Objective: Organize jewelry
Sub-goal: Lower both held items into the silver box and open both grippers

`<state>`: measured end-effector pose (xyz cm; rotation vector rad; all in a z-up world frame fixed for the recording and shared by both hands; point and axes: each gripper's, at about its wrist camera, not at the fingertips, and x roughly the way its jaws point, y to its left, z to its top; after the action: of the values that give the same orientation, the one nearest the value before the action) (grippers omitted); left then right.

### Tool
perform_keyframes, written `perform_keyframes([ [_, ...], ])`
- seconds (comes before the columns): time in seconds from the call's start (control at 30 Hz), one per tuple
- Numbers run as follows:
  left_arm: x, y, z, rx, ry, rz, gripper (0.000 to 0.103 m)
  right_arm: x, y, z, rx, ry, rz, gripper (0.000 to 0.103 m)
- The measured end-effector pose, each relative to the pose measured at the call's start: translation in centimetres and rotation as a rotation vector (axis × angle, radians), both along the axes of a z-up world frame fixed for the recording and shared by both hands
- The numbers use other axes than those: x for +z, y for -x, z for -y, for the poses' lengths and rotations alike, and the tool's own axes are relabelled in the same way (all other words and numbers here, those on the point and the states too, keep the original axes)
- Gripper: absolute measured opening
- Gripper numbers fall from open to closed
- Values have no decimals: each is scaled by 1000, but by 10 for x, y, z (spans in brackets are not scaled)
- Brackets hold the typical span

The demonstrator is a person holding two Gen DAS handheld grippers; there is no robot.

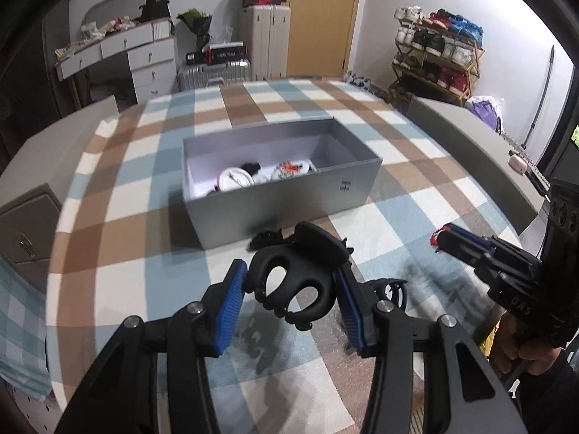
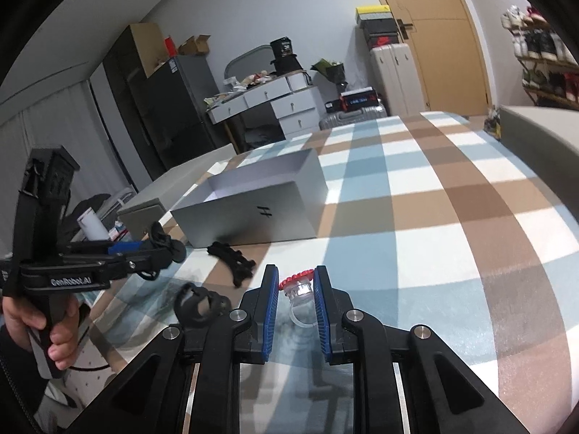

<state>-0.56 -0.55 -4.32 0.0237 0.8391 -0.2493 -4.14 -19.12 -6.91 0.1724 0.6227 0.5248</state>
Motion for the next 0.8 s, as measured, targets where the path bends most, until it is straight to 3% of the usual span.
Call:
perform_keyframes([
  [0.2, 15, -1, -9, 3, 8, 67, 43, 14, -2, -17, 42, -24, 10, 19],
  [0.4, 22, -12, -22, 18, 44, 80, 43, 37, -17, -38, 75, -35, 39, 19],
  [0.8, 25, -47, -38, 16, 135, 101, 43, 72, -83, -70, 121, -87, -31, 19],
])
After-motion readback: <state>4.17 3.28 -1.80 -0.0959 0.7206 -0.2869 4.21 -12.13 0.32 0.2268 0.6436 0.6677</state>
